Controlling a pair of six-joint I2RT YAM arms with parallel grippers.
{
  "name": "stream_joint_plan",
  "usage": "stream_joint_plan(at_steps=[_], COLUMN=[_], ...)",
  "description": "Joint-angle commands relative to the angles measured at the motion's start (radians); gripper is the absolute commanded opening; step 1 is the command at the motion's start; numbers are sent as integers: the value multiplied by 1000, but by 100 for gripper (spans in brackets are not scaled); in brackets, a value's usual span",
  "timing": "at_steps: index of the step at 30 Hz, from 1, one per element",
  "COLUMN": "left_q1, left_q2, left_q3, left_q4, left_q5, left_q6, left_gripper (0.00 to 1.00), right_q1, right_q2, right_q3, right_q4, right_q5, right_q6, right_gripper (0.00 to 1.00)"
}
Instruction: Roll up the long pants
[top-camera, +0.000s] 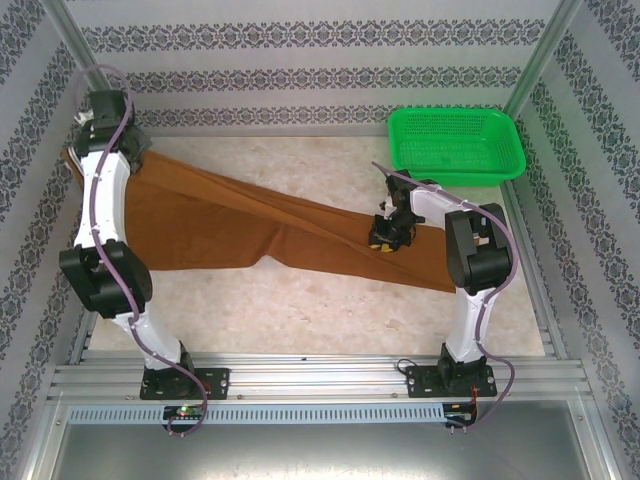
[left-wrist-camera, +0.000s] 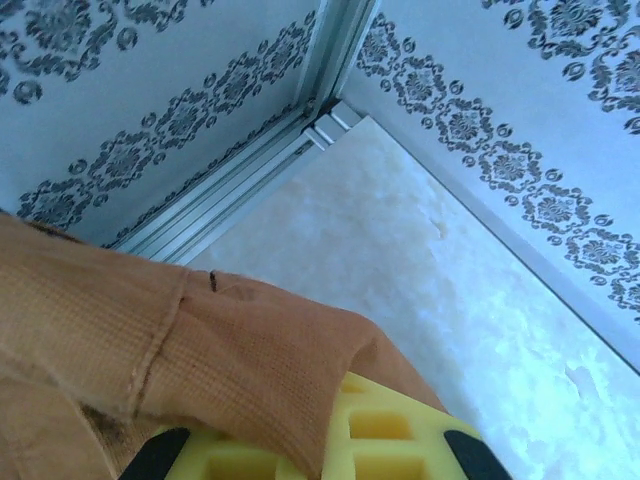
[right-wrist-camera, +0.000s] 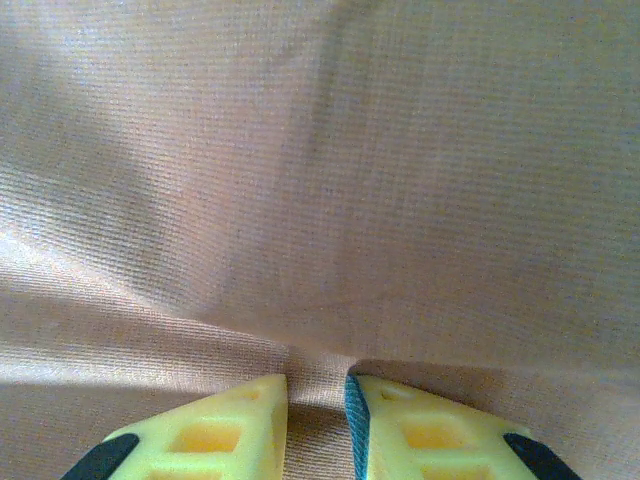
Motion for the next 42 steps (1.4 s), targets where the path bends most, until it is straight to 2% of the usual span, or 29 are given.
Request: stream_joint_plan(at_steps=[1,3,6,9,10,11,15,19,22,24,25,26,27,30,33,38,40,42], left_q1=[11,17,63,156,192,225,225,92,36,35,37,37,37,36,36,47,69,98], left_q2=[-10,-59,-167,-232,-263,-298,-432,-575,-549,-482,-436,-389,-345,-188,-77,54,73,80], left_q3=[21,-94,-405,-680,-773,-840,-868,-816,-781,-779,-778,-779,-778,-762,-743,-686,-692,-711], left_q4=[-79,-71,-15,-11,31,69,85,66,80,101,106,129,149,195,209,127,114,127], left_q5=[-152,-210,-252,-214,-163,-110,-2,21,52,45,37,61,90,184,195,122,125,180], left_q6=[25,24,-41,-159,-175,-177,-160,-142,-104,-91,-92,-75,-58,-36,-24,6,-11,-28], left_gripper=[0,0,0,0,4,23,29,42,43,37,24,10,0,0,0,0,0,0], right_q1=[-13,-13,-15,-16,-17,-17,-28,-31,-30,-32,-35,-37,-40,-54,-83,-125,-150,-183], right_q2=[21,20,18,-7,-18,-33,-94,-160,-186,-170,-158,-141,-129,-96,-57,-9,17,50], right_q3=[6,5,1,-20,-19,-19,-14,-31,-60,-73,-78,-82,-84,-63,-6,108,138,163], right_q4=[-16,-16,-36,-64,-88,-104,-158,-171,-162,-167,-171,-176,-182,-220,-305,-455,-492,-522], right_q5=[18,13,3,7,44,66,129,148,135,129,129,128,129,169,249,510,600,673], right_q6=[-3,-8,-13,-13,-14,-24,-39,-26,-12,-12,-12,-12,-12,-16,-36,-55,-55,-61], right_gripper=[26,26,25,28,31,33,40,44,42,36,30,9,0,0,0,0,0,0])
